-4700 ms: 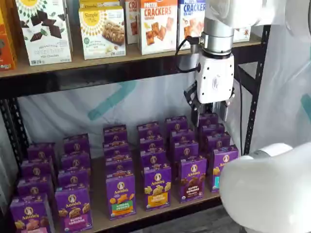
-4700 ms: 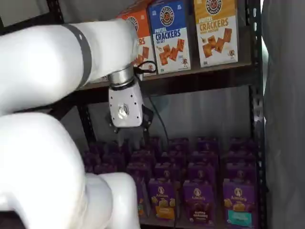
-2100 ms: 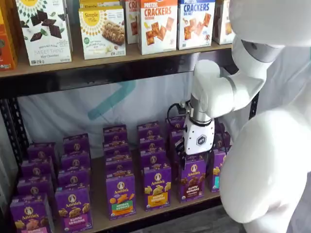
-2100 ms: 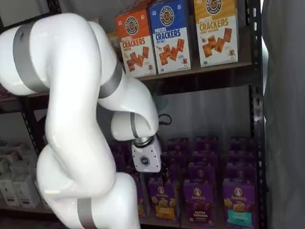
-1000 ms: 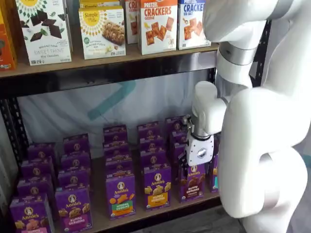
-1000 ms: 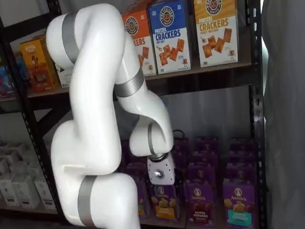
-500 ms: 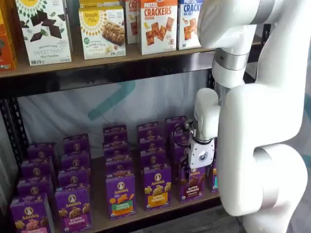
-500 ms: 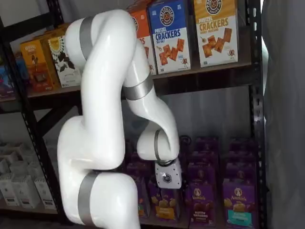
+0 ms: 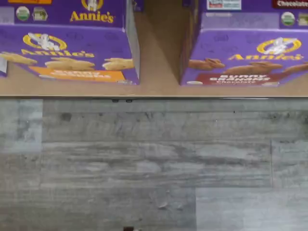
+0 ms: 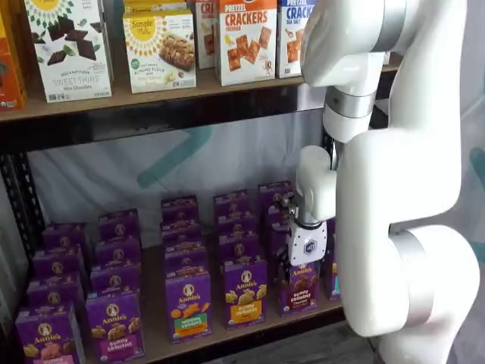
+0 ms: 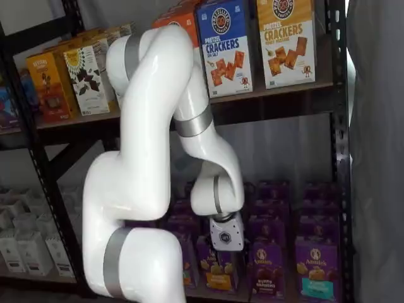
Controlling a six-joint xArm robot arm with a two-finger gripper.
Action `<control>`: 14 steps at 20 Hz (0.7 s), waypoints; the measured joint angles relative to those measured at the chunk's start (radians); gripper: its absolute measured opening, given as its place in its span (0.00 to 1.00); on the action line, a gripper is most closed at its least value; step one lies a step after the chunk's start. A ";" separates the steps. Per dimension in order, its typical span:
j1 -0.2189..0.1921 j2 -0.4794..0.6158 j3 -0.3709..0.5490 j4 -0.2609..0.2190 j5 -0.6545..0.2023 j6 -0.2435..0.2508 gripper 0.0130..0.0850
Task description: Pick up the purple box with a brown patch in the center, on the bottom shelf, the fifth box from the left
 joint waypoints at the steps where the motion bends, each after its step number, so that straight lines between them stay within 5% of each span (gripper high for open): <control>1: -0.002 0.016 -0.015 -0.014 -0.007 0.012 1.00; 7: 0.000 0.086 -0.098 -0.002 0.002 0.002 1.00; 14: -0.011 0.175 -0.231 0.069 0.051 -0.078 1.00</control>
